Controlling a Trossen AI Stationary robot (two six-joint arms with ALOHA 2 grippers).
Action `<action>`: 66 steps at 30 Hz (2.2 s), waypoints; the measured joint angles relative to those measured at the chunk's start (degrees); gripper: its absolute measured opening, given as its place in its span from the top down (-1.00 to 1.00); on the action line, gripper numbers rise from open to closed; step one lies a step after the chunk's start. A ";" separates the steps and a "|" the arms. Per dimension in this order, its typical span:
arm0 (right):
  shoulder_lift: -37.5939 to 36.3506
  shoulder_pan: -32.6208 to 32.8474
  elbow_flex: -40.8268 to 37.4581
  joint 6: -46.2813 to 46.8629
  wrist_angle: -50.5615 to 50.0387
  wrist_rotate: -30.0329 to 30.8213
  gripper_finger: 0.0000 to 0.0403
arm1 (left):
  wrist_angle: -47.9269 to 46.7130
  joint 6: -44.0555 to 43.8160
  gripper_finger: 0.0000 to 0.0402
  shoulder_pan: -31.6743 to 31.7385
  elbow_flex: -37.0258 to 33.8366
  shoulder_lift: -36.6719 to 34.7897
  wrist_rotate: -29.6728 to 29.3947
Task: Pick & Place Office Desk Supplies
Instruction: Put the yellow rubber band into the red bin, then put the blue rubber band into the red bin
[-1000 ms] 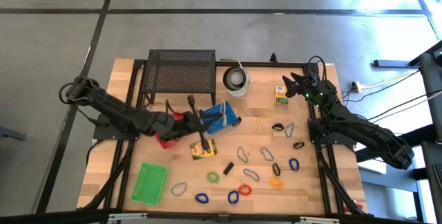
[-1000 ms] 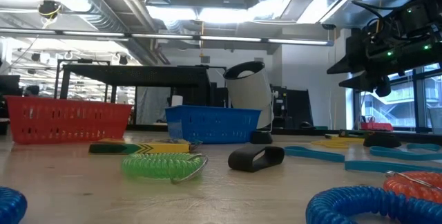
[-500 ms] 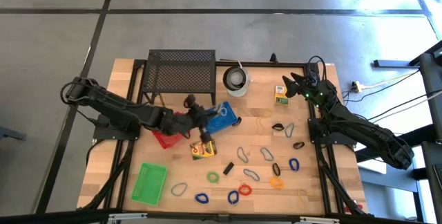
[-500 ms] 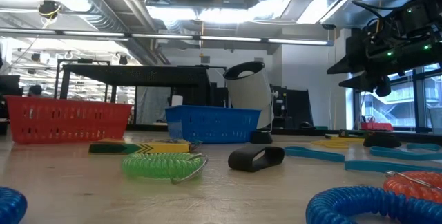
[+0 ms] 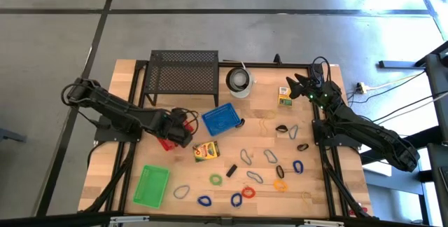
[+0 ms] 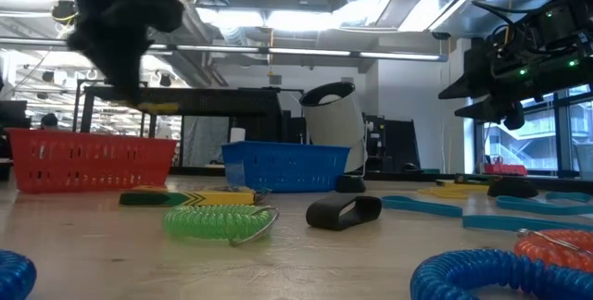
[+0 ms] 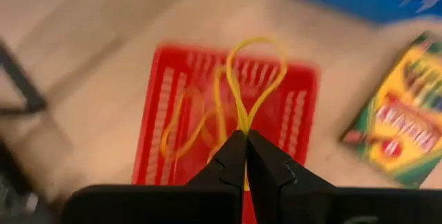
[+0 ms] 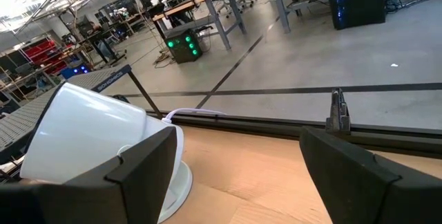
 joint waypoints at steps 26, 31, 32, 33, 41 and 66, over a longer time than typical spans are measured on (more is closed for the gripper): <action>0.00 0.00 0.00 -0.04 -0.20 -0.01 -0.54 | -2.76 -6.40 0.98 -2.87 0.00 0.02 2.85; 0.00 0.00 -0.01 -0.04 -0.20 -0.01 -0.54 | -2.76 -6.61 0.98 -2.87 0.00 0.18 3.72; 0.01 0.00 0.00 -0.04 -0.20 -0.01 -0.54 | -2.78 -7.14 0.98 -2.87 0.00 0.47 4.05; 0.01 0.00 -0.01 -0.04 -0.19 -0.01 -0.54 | -2.79 -7.71 0.98 -2.87 -0.02 0.87 4.29; 0.00 0.00 0.00 -0.06 -0.22 -0.01 -0.54 | -2.78 -8.80 0.98 -3.21 -0.04 5.11 4.33; 0.01 -0.01 -0.02 -0.06 -0.24 -0.01 -0.54 | -2.65 -5.36 0.22 1.91 0.94 6.03 7.20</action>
